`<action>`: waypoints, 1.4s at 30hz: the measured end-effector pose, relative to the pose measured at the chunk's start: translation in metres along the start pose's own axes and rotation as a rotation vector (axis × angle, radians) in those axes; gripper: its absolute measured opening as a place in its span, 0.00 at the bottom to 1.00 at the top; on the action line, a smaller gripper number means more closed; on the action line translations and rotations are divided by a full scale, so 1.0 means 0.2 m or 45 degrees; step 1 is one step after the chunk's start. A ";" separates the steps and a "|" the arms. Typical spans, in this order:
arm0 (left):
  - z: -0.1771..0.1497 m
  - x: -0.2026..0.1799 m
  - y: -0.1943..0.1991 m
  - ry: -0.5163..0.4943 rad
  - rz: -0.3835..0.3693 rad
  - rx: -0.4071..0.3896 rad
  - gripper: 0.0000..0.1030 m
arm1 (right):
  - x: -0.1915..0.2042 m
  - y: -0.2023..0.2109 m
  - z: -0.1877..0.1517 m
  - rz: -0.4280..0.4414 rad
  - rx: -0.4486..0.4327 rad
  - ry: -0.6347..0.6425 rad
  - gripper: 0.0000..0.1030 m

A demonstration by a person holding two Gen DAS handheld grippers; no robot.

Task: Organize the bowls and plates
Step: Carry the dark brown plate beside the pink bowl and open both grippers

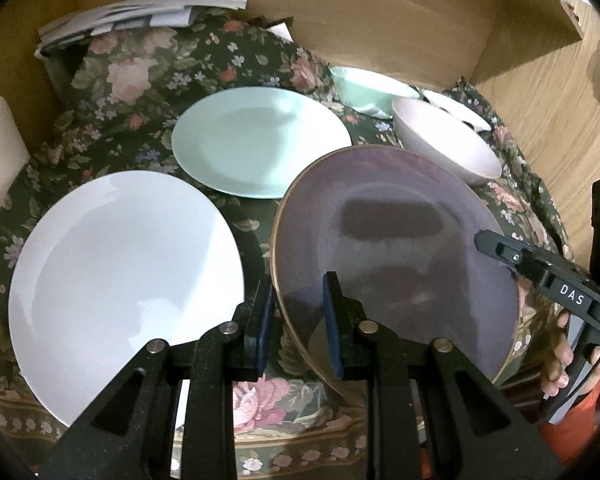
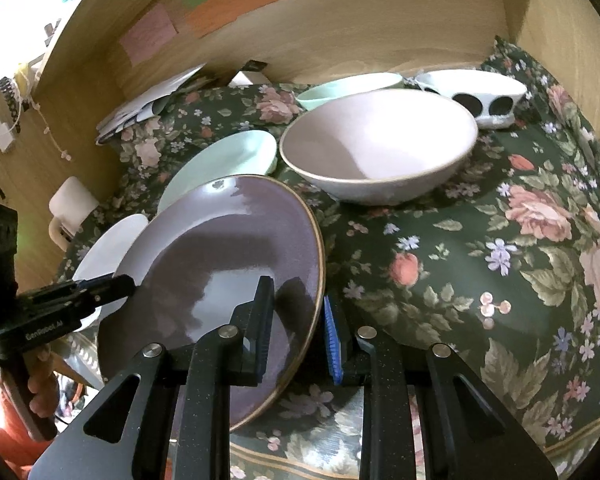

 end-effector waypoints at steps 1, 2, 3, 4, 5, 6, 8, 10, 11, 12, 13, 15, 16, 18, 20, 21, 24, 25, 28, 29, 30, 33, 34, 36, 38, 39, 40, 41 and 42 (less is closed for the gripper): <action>0.00 0.00 -0.01 0.000 0.000 0.009 0.22 | -0.01 0.00 0.00 -0.003 0.003 0.000 0.21; 0.00 -0.01 -0.02 0.001 -0.001 0.016 0.22 | -0.01 0.00 -0.01 -0.008 0.005 0.000 0.21; -0.01 -0.01 -0.03 0.003 -0.003 0.026 0.22 | -0.01 0.00 -0.01 -0.012 0.009 0.000 0.21; -0.01 -0.01 -0.04 0.004 -0.003 0.031 0.22 | -0.01 0.00 -0.01 -0.012 0.012 -0.001 0.21; -0.01 -0.01 -0.05 0.005 -0.003 0.035 0.22 | -0.02 0.00 -0.01 -0.011 0.015 -0.001 0.21; -0.01 -0.01 -0.06 0.006 -0.004 0.036 0.22 | -0.02 -0.01 -0.01 -0.012 0.019 0.001 0.21; -0.01 -0.01 -0.06 0.007 -0.007 0.038 0.22 | -0.03 -0.01 -0.01 -0.019 0.024 0.001 0.21; 0.00 -0.02 -0.07 0.001 -0.009 0.040 0.22 | -0.03 -0.02 -0.02 -0.043 0.025 0.002 0.21; 0.00 -0.02 -0.07 0.000 -0.012 0.043 0.23 | -0.03 -0.03 -0.02 -0.058 0.022 0.005 0.21; 0.00 -0.02 -0.08 0.000 -0.013 0.047 0.23 | -0.03 -0.03 -0.02 -0.073 0.018 0.011 0.21; 0.00 -0.02 -0.08 0.002 -0.014 0.050 0.23 | -0.03 -0.03 -0.02 -0.076 0.015 0.010 0.21; 0.00 -0.02 -0.09 0.004 -0.016 0.051 0.23 | -0.04 -0.04 -0.01 -0.082 0.011 0.012 0.21; 0.00 -0.02 -0.09 0.004 -0.017 0.051 0.24 | -0.04 -0.04 -0.01 -0.087 0.009 0.016 0.21; 0.00 -0.03 -0.10 0.000 -0.021 0.050 0.24 | -0.04 -0.04 -0.01 -0.103 0.006 0.021 0.21; 0.01 -0.03 -0.10 -0.012 -0.017 0.047 0.24 | -0.04 -0.05 0.00 -0.109 0.002 0.018 0.21; 0.01 -0.04 -0.11 -0.017 -0.014 0.045 0.24 | -0.04 -0.05 0.00 -0.112 0.001 0.020 0.21; 0.00 -0.05 -0.11 -0.048 -0.002 0.031 0.26 | -0.05 -0.05 0.00 -0.110 0.004 0.021 0.22; 0.00 -0.05 -0.11 -0.053 -0.004 0.026 0.26 | -0.05 -0.05 0.00 -0.107 0.006 0.021 0.22; 0.00 -0.04 -0.11 -0.048 -0.029 0.021 0.26 | -0.04 -0.05 0.00 -0.106 0.011 0.030 0.23; 0.00 -0.03 -0.11 -0.048 -0.037 0.020 0.26 | -0.04 -0.05 0.00 -0.110 0.012 0.034 0.23; 0.00 -0.03 -0.11 -0.049 -0.042 0.018 0.26 | -0.04 -0.05 0.00 -0.116 0.014 0.041 0.23; 0.00 -0.03 -0.11 -0.061 -0.043 0.003 0.26 | -0.03 -0.04 0.00 -0.144 0.004 0.062 0.23; 0.00 -0.04 -0.10 -0.072 -0.032 -0.005 0.26 | -0.02 -0.03 0.00 -0.154 -0.004 0.070 0.23; 0.00 -0.04 -0.09 -0.099 0.002 -0.026 0.27 | -0.02 0.01 0.01 -0.172 -0.025 0.088 0.23; 0.00 -0.04 -0.07 -0.114 0.019 -0.044 0.28 | -0.01 0.04 0.02 -0.176 -0.052 0.097 0.28; 0.00 -0.04 -0.06 -0.114 0.019 -0.051 0.29 | 0.00 0.07 0.03 -0.178 -0.070 0.100 0.32; 0.00 -0.04 -0.05 -0.111 0.017 -0.058 0.29 | 0.01 0.09 0.03 -0.179 -0.085 0.103 0.34; 0.01 -0.03 -0.03 -0.104 0.014 -0.073 0.32 | 0.02 0.11 0.04 -0.180 -0.102 0.107 0.37; 0.02 -0.03 -0.02 -0.099 0.013 -0.085 0.34 | 0.03 0.13 0.05 -0.178 -0.120 0.110 0.40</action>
Point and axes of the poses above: each gripper's, at about its wrist camera, not at the fingertips, and y roughly against the way its jaws point, x to its left, z to its top, the point moved 3 cm from there along -y, roughly the way its jaws point
